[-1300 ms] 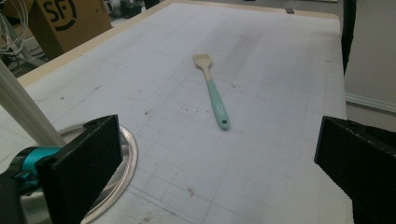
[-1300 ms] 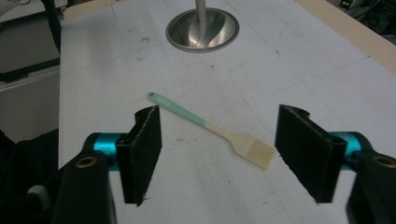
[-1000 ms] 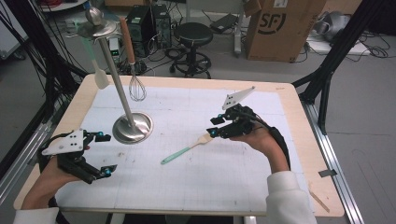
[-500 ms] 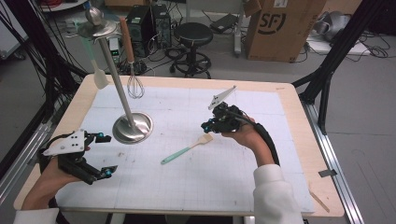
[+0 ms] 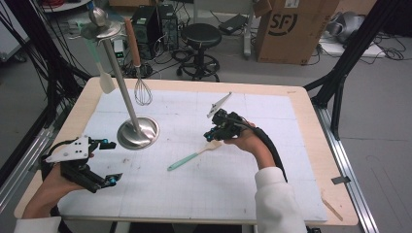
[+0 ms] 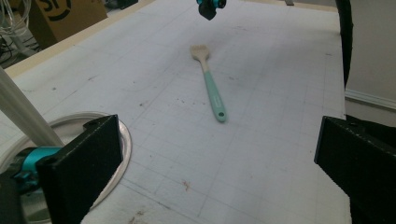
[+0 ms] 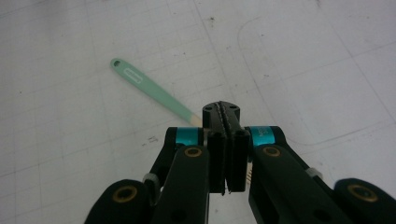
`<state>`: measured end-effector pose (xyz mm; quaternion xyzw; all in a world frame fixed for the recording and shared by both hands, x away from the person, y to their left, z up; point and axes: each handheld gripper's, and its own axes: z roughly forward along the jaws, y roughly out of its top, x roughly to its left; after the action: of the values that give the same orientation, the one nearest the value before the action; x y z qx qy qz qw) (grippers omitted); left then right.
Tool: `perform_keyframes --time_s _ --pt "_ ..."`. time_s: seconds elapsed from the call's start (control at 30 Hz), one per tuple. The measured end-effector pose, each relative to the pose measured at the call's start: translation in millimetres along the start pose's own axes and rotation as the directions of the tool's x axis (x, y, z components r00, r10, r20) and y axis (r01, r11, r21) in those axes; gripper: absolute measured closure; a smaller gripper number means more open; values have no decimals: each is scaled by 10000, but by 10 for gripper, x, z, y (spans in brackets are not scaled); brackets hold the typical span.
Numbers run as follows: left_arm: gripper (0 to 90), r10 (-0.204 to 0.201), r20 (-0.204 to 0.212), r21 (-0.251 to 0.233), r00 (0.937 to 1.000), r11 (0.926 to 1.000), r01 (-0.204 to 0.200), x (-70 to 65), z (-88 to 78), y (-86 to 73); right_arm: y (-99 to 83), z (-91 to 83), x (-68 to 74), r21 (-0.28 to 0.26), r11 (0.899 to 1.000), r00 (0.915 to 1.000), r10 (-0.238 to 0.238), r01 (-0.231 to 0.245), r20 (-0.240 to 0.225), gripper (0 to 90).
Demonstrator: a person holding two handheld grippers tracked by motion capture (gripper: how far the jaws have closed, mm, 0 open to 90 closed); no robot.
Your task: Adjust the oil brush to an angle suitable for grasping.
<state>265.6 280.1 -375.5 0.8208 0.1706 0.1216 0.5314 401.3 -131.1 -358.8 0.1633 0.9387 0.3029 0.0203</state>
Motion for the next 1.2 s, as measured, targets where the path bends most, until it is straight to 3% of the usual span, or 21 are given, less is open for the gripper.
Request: perform_keyframes --time_s 0.6,1.1,1.2 --pt "17 -54 119 -21 9999 10000 54 -16 -4 -37 62 460 -111 1060 9941 9989 -207 250 -417 891" --pt "16 -27 119 40 9999 10000 27 -10 4 -49 33 637 -170 1564 9874 9988 -184 253 -454 891" --pt "16 -101 126 9 9999 9999 101 -16 6 -53 21 667 -169 1851 9824 9987 -167 255 -491 891"
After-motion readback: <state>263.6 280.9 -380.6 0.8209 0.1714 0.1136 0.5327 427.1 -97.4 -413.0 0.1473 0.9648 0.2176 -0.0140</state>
